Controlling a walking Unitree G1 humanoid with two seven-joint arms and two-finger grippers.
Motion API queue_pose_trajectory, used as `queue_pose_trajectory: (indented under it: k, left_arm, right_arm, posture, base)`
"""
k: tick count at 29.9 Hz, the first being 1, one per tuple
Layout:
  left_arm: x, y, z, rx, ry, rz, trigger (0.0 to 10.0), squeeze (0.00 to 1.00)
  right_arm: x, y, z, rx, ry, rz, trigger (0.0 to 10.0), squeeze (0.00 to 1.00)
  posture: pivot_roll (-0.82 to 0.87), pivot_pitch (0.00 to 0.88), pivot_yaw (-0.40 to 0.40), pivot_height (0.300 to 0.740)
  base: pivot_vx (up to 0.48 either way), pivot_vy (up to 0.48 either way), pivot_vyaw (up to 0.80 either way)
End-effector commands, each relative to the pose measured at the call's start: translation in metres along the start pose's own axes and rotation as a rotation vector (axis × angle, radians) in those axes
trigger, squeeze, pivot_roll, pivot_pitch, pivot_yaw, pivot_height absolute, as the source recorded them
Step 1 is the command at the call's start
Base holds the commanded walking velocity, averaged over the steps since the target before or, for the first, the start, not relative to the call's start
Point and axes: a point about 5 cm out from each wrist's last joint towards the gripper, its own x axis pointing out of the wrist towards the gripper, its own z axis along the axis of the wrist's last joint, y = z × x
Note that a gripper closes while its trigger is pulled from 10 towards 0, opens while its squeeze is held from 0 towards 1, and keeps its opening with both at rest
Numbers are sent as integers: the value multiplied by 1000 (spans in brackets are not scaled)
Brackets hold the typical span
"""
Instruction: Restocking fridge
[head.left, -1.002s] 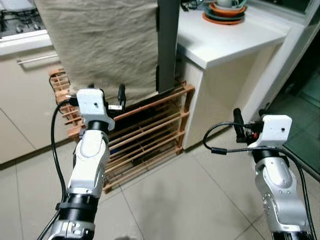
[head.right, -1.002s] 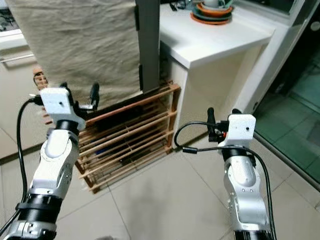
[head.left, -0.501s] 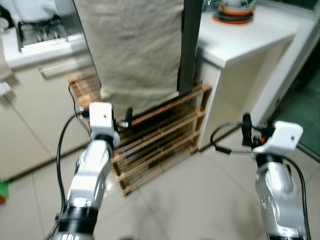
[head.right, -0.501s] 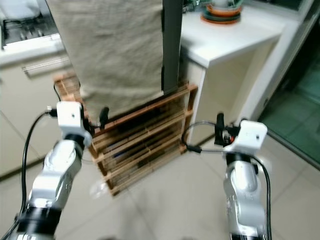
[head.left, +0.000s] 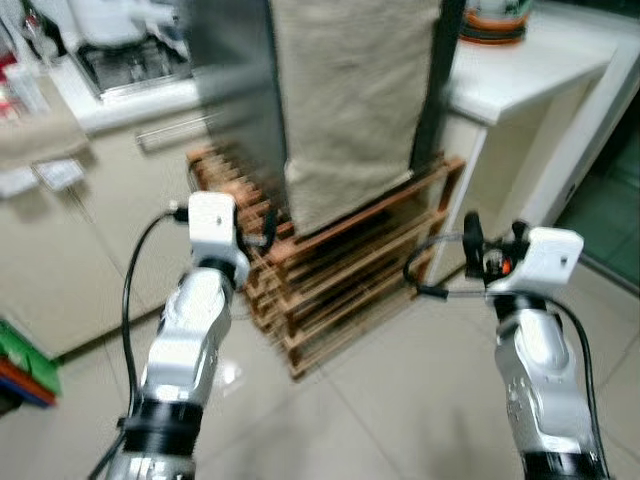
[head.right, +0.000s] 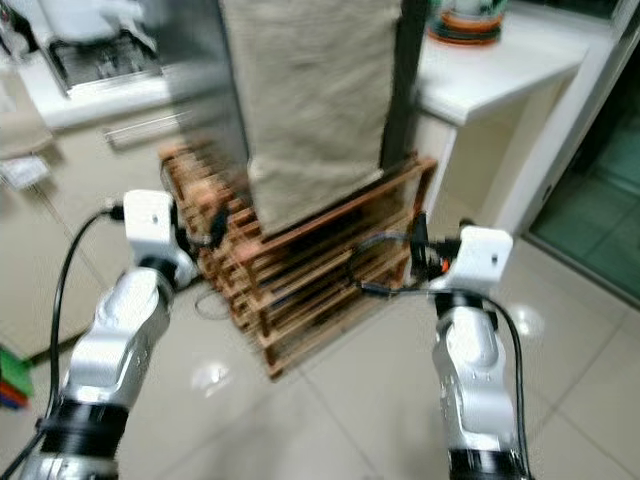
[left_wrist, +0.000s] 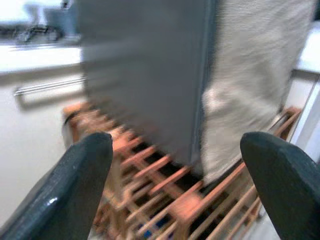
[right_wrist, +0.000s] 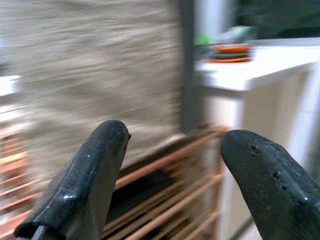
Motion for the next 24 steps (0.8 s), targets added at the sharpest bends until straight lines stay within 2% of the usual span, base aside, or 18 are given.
queue_pose_trajectory:
  k: [1, 4, 8, 10, 17, 20, 21, 24]
  left_arm:
    - [3, -6, 4, -1, -4, -42, 10000, 0]
    - [6, -17, 12, 3, -29, -118, 10000, 0]
    - [11, -21, 17, 7, -34, -150, 10000, 0]
    - [16, -23, 19, 59, -53, -155, 10000, 0]
    - [15, -20, 22, -12, -90, -138, 10000, 0]
    - [13, -18, 20, -38, -89, -111, 10000, 0]
    - [12, -22, 20, -32, -95, -129, 10000, 0]
    - [12, -24, 20, -22, -99, -144, 10000, 0]
  right_arm:
    - [4, -1, 8, -16, -17, 3, 10000, 0]
    - [7, -6, 4, 11, 15, -36, 10000, 0]
    - [12, -4, 7, 13, 0, -38, 10000, 0]
    - [14, -1, 9, -11, -7, -12, 10000, 0]
    - [20, -2, 8, -10, 4, 15, 10000, 0]
    - [19, 4, 5, -10, 19, 44, 10000, 0]
    - [18, 9, 4, -17, 20, 71, 10000, 0]
    - [17, 10, 3, -16, 18, 77, 10000, 0]
  posture:
    - [-91, 0, 16, 740]
    - [-84, 0, 34, 740]
    - [-98, 0, 51, 740]
    - [-98, 0, 53, 740]
    - [-83, 0, 6, 740]
    - [-80, 0, -11, 740]
    - [-79, 0, -12, 740]
    - [-78, 0, -11, 740]
  base:
    - [0, 480, 0]
    - [0, 480, 0]
    - [0, 480, 0]
    - [0, 454, 0]
    - [0, 0, -702]
    - [310, 365, -692]
    - [311, 364, -688]
    - [323, 355, -685]
